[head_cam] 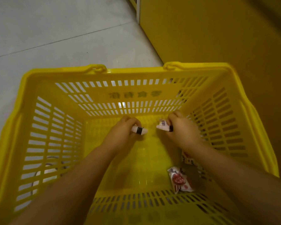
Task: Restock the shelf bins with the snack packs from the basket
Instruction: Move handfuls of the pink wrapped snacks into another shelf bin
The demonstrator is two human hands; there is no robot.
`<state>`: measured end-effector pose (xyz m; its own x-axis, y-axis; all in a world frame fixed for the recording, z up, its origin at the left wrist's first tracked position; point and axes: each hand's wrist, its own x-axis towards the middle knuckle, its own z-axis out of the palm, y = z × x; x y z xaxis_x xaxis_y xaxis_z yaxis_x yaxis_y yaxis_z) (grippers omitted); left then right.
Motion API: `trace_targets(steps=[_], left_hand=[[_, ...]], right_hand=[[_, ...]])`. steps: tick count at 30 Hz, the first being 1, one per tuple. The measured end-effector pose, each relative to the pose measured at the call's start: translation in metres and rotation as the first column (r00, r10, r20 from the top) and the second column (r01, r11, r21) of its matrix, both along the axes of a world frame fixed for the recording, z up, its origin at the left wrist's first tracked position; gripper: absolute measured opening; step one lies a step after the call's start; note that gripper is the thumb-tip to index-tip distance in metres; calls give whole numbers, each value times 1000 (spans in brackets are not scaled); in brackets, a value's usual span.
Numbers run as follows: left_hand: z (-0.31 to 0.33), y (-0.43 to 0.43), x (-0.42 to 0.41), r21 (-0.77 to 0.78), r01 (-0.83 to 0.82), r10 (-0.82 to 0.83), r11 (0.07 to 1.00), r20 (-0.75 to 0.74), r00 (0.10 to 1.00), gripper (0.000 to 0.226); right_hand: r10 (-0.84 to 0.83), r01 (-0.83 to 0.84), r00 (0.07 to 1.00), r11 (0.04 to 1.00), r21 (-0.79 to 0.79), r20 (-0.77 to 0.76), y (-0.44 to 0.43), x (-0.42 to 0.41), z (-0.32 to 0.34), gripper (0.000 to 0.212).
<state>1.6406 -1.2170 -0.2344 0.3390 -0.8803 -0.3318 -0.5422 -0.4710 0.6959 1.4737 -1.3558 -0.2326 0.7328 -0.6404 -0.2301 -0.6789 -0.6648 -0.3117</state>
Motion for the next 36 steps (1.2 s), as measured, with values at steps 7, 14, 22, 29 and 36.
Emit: trace_targets(steps=[7, 14, 22, 29, 36], left_hand=[[-31, 25, 3, 208, 41, -18, 977, -110, 994, 19], [-43, 22, -1, 146, -306, 321, 941, -90, 943, 27], [-34, 14, 5, 280, -332, 423, 901, -395, 816, 45], [-25, 2, -4, 341, -273, 437, 899, -669, 602, 29], [-33, 4, -6, 263, -198, 324, 944, -640, 697, 65]], right_hand=[[86, -63, 991, 974, 219, -101, 15, -24, -26, 22], [-137, 144, 989, 955, 259, -46, 1, 0, -29, 66], [-27, 133, 976, 862, 489, -218, 1, 10, -27, 28], [-115, 42, 993, 606, 795, 35, 0, 23, -1, 15], [-316, 170, 948, 613, 772, 42, 12, 25, -3, 28]])
